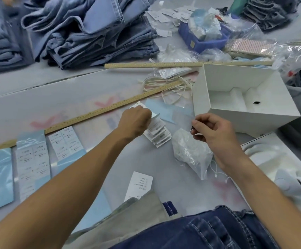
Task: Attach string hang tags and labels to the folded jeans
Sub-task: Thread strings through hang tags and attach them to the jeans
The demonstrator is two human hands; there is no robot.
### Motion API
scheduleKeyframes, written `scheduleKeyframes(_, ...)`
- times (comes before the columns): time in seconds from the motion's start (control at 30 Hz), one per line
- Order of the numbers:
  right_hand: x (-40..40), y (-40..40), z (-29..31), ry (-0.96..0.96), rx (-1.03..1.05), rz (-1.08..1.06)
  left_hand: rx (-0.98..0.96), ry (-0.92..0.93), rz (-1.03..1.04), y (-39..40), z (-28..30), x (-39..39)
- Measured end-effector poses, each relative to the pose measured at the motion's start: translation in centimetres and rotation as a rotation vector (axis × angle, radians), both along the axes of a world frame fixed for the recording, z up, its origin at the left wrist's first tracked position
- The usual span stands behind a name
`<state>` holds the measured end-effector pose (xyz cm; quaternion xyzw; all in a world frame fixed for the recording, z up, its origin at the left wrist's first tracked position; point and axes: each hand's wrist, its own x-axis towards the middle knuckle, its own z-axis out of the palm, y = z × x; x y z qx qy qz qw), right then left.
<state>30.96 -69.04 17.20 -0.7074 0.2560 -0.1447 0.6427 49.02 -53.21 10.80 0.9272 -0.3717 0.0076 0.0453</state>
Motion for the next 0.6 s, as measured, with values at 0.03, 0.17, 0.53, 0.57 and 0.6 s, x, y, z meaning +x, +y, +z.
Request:
scheduleKeyframes(0.03,0.0,0.0,0.0,0.000,0.000,0.002,-0.073,0.064,0.060,0.2,0.2,0.0)
scheduleKeyframes(0.17,0.0,-0.1,-0.1,0.002,0.007,-0.002,-0.361,0.290,0.324,0.8,1.3,-0.4)
scheduleKeyframes(0.53,0.0,-0.6,2.9,-0.099,-0.019,-0.017,-0.915,0.332,0.455,6.2,11.6,-3.7)
scheduleKeyframes(0.57,-0.3,-0.7,3.8,-0.124,-0.025,-0.022,-0.892,0.228,0.386,7.8,13.1,-6.1)
scheduleKeyframes(0.6,-0.7,-0.8,4.8,-0.156,-0.033,-0.030,-0.835,0.106,0.297,9.8,14.3,-8.8)
